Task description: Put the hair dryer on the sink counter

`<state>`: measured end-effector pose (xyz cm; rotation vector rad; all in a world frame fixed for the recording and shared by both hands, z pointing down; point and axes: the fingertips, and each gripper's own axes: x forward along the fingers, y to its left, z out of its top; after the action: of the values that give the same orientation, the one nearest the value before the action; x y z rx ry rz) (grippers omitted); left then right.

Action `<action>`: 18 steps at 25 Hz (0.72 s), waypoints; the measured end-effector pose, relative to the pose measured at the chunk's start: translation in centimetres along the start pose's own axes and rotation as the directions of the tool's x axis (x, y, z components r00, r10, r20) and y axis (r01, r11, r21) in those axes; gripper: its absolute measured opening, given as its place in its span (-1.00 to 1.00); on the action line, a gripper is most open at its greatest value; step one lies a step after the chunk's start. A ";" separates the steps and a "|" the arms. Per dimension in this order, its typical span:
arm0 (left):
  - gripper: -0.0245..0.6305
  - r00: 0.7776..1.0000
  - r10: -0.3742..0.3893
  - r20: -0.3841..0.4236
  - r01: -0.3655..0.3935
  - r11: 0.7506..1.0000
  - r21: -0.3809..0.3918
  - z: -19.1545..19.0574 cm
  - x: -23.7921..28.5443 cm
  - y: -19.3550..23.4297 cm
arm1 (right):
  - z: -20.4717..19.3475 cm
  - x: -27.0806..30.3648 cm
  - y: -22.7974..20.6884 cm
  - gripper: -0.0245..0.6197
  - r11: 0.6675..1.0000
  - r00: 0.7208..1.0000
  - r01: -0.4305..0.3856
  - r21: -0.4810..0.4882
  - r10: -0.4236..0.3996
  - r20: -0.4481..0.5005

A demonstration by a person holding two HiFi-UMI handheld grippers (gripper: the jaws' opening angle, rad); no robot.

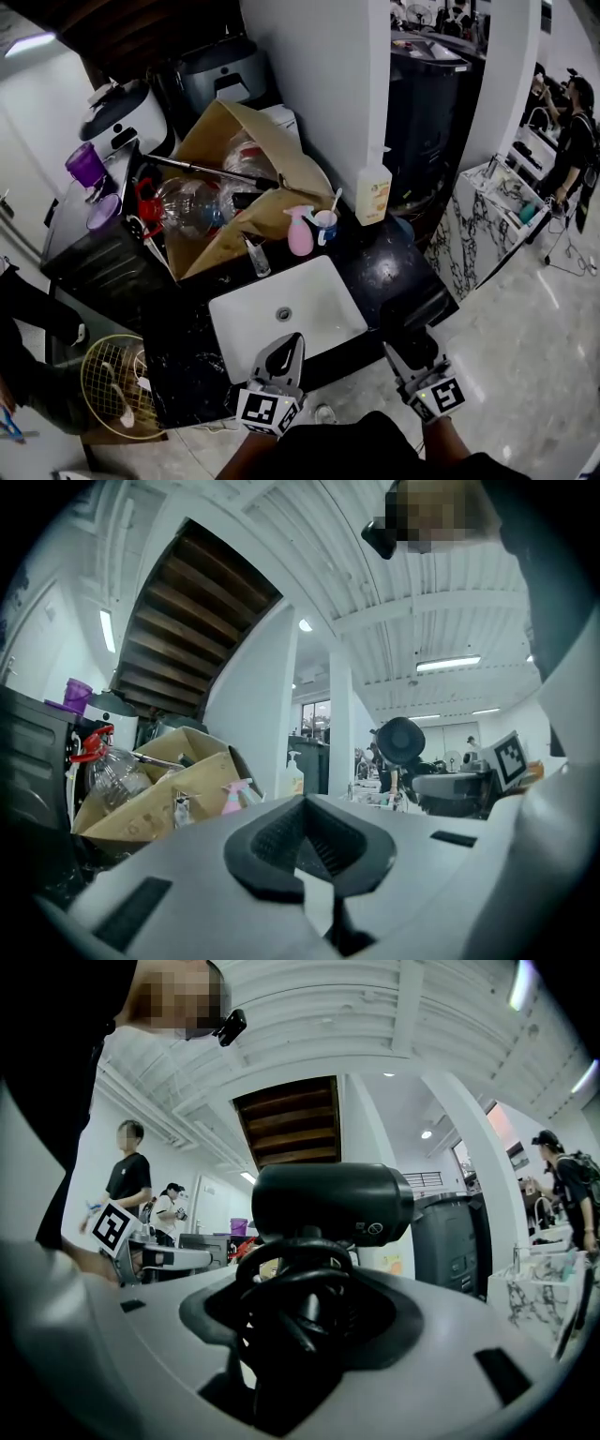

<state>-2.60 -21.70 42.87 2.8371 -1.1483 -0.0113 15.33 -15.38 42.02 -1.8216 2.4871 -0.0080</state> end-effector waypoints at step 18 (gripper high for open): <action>-0.94 0.965 0.262 0.002 -0.262 0.965 0.011 0.3 6.1 1.8 | -2.7 8.5 -7.4 -0.10 0.978 0.977 -0.198 -0.071 0.191 -0.096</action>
<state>0.54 -27.27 42.90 2.6701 -1.5177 0.0111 19.73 -25.78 44.67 -1.6293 2.7562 0.0206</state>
